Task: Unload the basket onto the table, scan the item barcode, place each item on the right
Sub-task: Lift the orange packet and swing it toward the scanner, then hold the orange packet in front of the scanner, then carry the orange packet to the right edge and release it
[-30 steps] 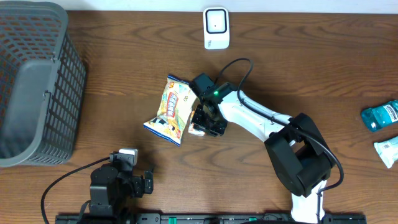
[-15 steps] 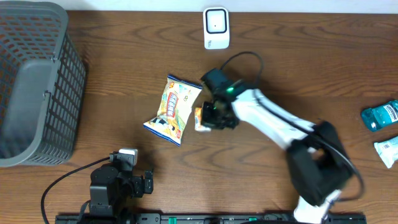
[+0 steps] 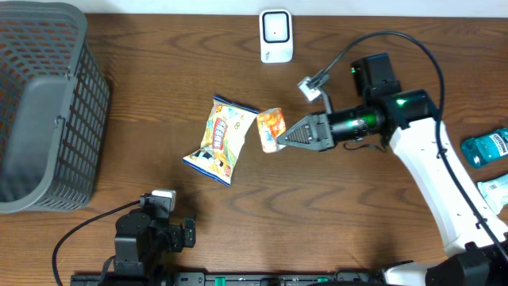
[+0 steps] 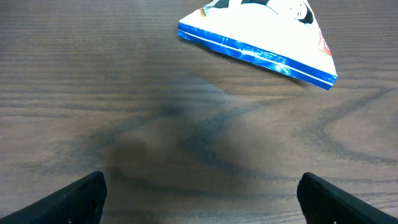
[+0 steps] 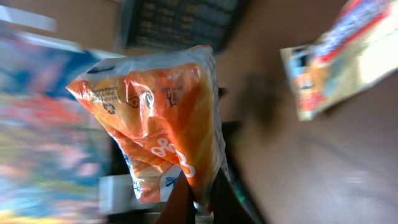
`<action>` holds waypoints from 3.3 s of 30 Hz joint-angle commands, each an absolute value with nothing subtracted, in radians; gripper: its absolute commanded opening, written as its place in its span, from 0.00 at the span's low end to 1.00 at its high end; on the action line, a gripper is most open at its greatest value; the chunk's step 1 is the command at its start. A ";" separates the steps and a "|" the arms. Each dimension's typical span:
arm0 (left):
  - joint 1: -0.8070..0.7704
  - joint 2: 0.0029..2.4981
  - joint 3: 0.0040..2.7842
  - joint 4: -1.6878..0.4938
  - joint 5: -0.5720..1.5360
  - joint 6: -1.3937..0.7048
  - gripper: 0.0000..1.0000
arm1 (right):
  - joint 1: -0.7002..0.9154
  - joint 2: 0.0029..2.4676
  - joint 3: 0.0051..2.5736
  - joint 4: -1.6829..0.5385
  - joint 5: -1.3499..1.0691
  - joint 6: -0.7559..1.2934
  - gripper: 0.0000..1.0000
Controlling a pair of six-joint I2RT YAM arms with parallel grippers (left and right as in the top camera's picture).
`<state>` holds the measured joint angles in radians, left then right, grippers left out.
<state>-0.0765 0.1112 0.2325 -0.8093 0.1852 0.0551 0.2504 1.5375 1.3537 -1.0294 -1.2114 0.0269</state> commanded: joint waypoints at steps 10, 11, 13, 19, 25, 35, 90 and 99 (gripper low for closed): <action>-0.073 0.108 0.232 -0.833 0.194 0.054 0.98 | 0.162 1.531 1.359 -1.156 -1.547 0.220 0.01; -0.073 0.108 0.232 -0.833 0.194 0.054 0.98 | 0.162 1.531 1.359 -1.156 -1.547 0.213 0.01; -0.073 0.108 0.232 -0.833 0.194 0.054 0.98 | 0.162 1.531 1.359 -1.157 -1.546 0.202 0.01; -0.073 0.108 0.232 -0.833 0.194 0.054 0.98 | 0.164 1.531 1.359 -1.165 -1.489 0.165 0.01; -0.073 0.108 0.232 -0.833 0.194 0.054 0.98 | 0.199 1.531 1.357 -1.172 -0.804 0.052 0.01; -0.073 0.108 0.232 -0.833 0.194 0.054 0.98 | 0.347 1.531 1.269 -1.019 -0.088 0.216 0.01; -0.073 0.108 0.232 -0.833 0.194 0.054 0.98 | 0.512 2.440 2.197 -0.260 1.092 -0.672 0.01; -0.073 0.108 0.232 -0.833 0.194 0.054 0.98 | 0.117 2.178 2.197 -0.987 0.885 -0.068 0.01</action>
